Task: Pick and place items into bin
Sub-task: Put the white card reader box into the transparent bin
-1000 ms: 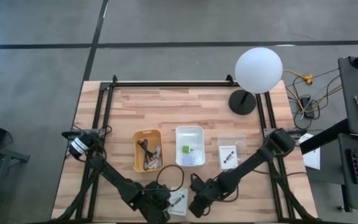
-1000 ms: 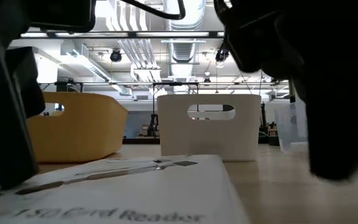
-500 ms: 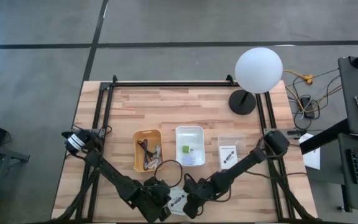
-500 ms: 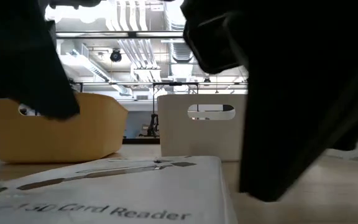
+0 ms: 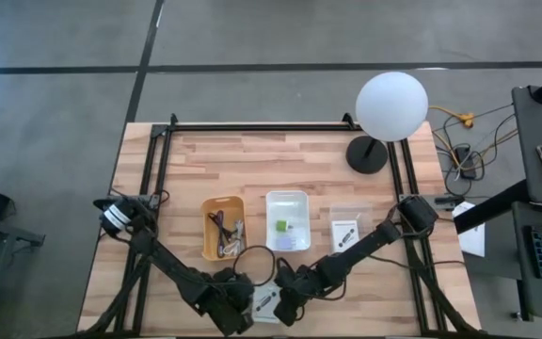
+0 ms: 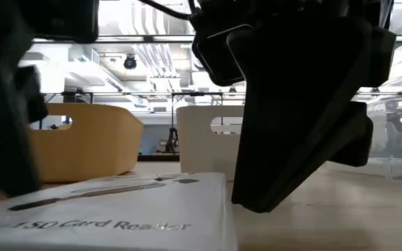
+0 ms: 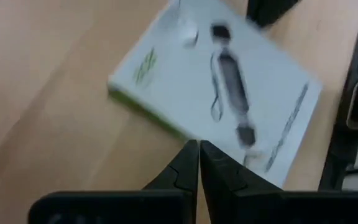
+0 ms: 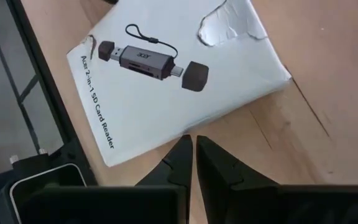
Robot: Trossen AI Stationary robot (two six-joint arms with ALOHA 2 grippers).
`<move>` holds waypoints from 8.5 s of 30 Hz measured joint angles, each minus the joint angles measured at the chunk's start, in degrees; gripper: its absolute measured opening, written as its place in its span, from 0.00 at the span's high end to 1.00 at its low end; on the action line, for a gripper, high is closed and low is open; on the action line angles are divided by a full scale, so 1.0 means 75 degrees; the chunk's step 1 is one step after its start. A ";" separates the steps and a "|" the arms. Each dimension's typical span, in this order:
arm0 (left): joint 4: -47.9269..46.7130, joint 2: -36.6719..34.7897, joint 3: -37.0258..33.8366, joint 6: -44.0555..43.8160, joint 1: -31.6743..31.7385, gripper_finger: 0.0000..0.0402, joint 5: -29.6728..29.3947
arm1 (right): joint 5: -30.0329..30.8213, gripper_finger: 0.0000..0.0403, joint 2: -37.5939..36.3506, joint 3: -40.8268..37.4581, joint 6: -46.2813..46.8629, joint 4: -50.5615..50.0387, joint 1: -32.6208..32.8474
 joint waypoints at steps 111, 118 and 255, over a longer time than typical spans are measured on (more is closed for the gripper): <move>0.1309 0.0062 -0.0641 -0.0194 0.0046 1.00 0.0174 | 0.2235 0.65 -0.0210 0.1387 -0.1640 -0.0914 0.0484; 0.1312 0.0035 -0.0641 -0.0137 0.0105 1.00 0.0245 | 0.4216 0.54 -0.0204 0.1386 -0.1538 -0.0870 0.0921; 0.2855 -0.0008 0.0071 0.3023 0.1263 1.00 0.0771 | 0.4582 0.88 0.0382 0.2214 0.0863 -0.5164 0.1413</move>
